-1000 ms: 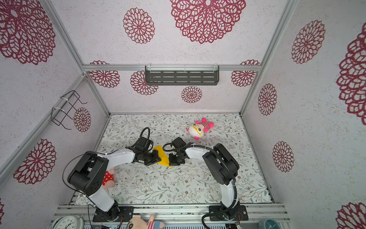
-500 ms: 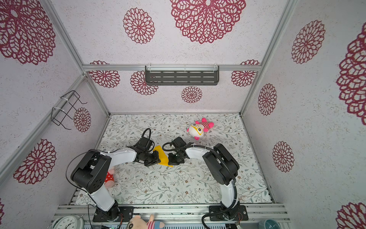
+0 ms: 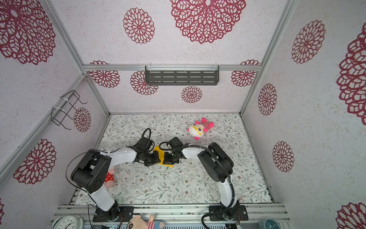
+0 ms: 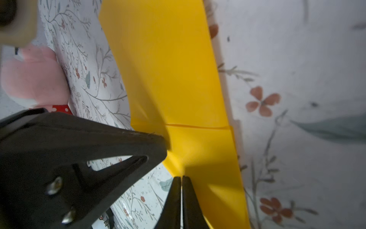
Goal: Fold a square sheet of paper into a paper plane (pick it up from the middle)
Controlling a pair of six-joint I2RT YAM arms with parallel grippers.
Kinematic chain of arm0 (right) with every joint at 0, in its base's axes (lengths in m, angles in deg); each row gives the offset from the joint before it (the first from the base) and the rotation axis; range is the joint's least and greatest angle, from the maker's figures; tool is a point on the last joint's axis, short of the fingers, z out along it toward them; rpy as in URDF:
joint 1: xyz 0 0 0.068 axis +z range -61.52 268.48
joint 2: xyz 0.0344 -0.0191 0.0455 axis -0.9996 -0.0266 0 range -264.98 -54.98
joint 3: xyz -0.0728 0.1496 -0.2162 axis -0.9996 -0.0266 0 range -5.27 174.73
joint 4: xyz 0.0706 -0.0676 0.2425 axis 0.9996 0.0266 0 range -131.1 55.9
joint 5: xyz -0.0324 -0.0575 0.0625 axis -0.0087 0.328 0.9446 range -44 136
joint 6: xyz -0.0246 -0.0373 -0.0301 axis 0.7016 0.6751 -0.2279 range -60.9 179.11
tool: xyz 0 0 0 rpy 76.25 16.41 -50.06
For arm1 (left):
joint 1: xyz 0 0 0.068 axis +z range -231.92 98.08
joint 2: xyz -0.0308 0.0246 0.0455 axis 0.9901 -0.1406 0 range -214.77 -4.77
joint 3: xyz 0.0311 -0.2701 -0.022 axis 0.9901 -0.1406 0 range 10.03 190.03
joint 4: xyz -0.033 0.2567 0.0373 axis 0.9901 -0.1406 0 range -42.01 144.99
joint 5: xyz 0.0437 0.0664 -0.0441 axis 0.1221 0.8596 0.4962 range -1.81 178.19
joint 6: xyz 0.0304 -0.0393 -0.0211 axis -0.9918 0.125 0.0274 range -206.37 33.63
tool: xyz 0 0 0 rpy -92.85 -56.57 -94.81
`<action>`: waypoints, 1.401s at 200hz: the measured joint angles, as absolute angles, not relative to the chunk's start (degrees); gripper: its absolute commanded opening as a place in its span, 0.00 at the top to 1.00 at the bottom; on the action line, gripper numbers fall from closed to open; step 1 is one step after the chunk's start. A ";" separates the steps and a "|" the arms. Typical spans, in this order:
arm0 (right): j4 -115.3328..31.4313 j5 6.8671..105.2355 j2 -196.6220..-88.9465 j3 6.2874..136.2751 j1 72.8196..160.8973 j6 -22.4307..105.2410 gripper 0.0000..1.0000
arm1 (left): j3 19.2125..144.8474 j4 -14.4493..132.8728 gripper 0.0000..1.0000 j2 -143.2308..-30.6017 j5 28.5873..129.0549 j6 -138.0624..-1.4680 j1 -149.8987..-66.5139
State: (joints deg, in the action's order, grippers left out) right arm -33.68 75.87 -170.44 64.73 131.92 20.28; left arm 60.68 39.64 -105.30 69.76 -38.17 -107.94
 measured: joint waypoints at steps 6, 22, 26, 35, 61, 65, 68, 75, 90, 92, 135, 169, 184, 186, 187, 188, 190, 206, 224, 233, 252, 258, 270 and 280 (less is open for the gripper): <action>-33.68 76.00 -170.49 64.73 131.92 20.04 0.91 | 60.68 39.64 1.00 -105.33 69.78 -38.17 -107.94; -33.61 76.00 -170.49 64.73 131.92 19.90 0.91 | 60.68 39.59 1.00 -105.30 69.84 -38.14 -107.94; -33.59 76.00 -170.49 64.73 131.92 19.90 0.91 | 60.68 39.57 1.00 -105.30 69.89 -38.14 -107.94; -33.53 75.87 -170.49 64.70 131.92 19.90 0.91 | 60.70 39.55 1.00 -105.33 69.95 -38.12 -107.94; -33.53 75.74 -170.33 64.33 131.85 19.99 0.91 | 60.68 39.48 1.00 -105.30 70.17 -38.10 -107.98; -33.57 75.69 -170.20 64.09 131.83 20.01 0.91 | 60.68 39.48 1.00 -105.30 70.21 -38.10 -108.00; -33.59 75.65 -170.05 63.92 131.78 20.01 0.91 | 60.68 39.48 1.00 -105.30 70.26 -38.08 -108.02; -33.57 75.58 -169.55 63.24 131.65 20.01 0.91 | 60.68 39.48 1.00 -105.30 70.35 -38.10 -108.02; -33.18 75.08 -168.15 61.62 131.30 20.06 0.91 | 60.70 39.46 1.00 -105.30 70.41 -38.10 -108.05; -33.05 74.95 -167.95 61.38 131.26 20.06 0.91 | 60.68 39.46 1.00 -105.30 70.43 -38.10 -108.05; -30.84 73.90 -164.85 58.10 129.38 20.06 0.91 | 60.79 39.29 1.00 -105.30 70.59 -38.12 -108.07; -30.31 73.07 -162.92 55.90 128.72 20.08 0.91 | 60.97 38.98 1.00 -105.30 70.89 -38.14 -108.07; -30.05 72.78 -161.98 54.80 128.51 20.10 0.91 | 61.10 38.76 1.00 -105.30 71.05 -38.21 -108.07; -29.96 72.74 -161.85 54.69 128.48 20.12 0.91 | 61.10 38.74 1.00 -105.30 71.07 -38.23 -108.07; -29.92 72.72 -161.79 54.65 128.48 20.12 0.91 | 61.12 38.72 1.00 -105.33 71.09 -38.23 -108.07; -29.83 72.65 -161.66 54.56 128.46 20.14 0.90 | 61.14 38.72 1.00 -105.30 71.07 -38.25 -108.07; -29.79 72.54 -161.59 54.45 128.44 20.17 0.91 | 61.16 38.68 1.00 -105.33 71.09 -38.28 -108.07; -28.85 71.49 -160.17 53.45 128.31 20.52 0.90 | 61.38 38.26 1.00 -105.33 71.61 -38.36 -108.02; -28.28 70.55 -158.20 52.79 128.27 20.67 0.89 | 61.71 37.82 1.00 -105.39 72.09 -38.43 -108.02; -28.61 70.51 -157.39 52.88 128.27 20.82 0.89 | 61.86 37.60 1.00 -105.44 72.18 -38.56 -108.02; -29.96 70.93 -156.76 53.84 128.72 21.08 0.89 | 62.17 37.21 1.00 -105.59 72.23 -38.76 -108.02; -30.38 71.28 -156.91 54.26 128.88 21.08 0.89 | 62.28 37.08 1.00 -105.63 72.23 -38.78 -108.02; -31.01 71.80 -157.59 55.33 129.32 21.06 0.89 | 62.43 36.88 1.00 -105.72 72.20 -38.82 -108.02; -31.56 71.98 -158.49 56.20 129.66 21.02 0.90 | 62.50 36.80 1.00 -105.74 72.18 -38.82 -108.02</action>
State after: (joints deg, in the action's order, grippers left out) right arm -31.56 71.98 -158.49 56.20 129.66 21.02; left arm 62.50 36.80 -105.74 72.18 -38.82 -108.02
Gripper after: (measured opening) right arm 0.106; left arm 0.039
